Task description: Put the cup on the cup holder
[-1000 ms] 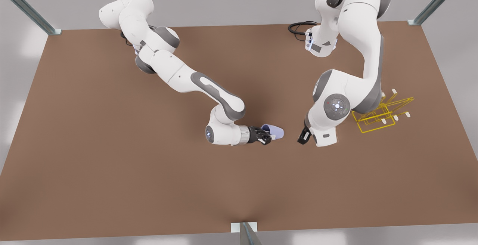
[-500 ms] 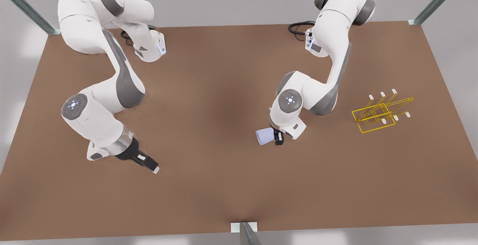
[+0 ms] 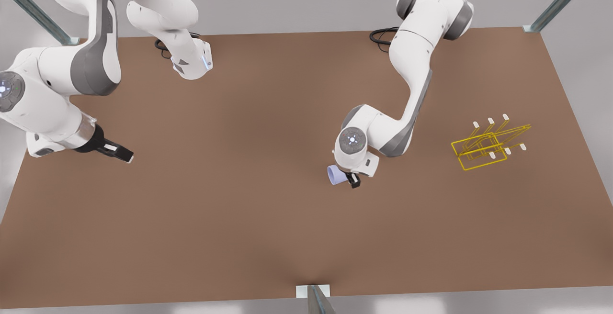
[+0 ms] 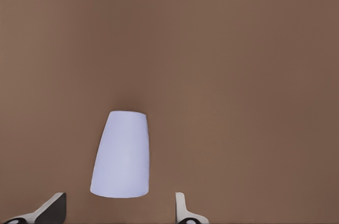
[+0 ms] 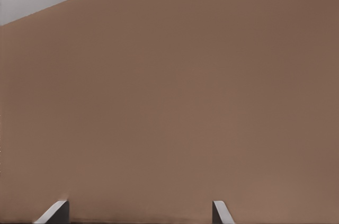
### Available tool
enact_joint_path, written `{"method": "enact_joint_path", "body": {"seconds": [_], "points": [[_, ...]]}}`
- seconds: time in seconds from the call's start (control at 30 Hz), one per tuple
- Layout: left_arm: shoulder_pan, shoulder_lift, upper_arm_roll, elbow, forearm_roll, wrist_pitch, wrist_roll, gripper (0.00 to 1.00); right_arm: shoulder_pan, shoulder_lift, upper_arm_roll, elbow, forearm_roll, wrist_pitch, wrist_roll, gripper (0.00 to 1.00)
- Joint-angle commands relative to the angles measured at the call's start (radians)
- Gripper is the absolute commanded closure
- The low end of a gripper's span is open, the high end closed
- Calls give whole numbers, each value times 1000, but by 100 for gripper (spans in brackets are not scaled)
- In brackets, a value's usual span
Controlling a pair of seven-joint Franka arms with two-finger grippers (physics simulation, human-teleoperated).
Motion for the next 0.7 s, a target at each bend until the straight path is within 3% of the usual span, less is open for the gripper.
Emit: {"method": "enact_joint_path", "body": {"seconds": [0.0,0.3,0.67], "points": [[-2,9,-1,-8,22,63,-294,0,-7,19,-1,14,8,11,-365,0],[-31,-11,-4,-177,122,190,-290,0,-8,-6,-1,-6,5,3,-365,0],[-34,14,-3,-238,186,267,-288,0,-7,5,1,8,9,16,-365,0]]}}
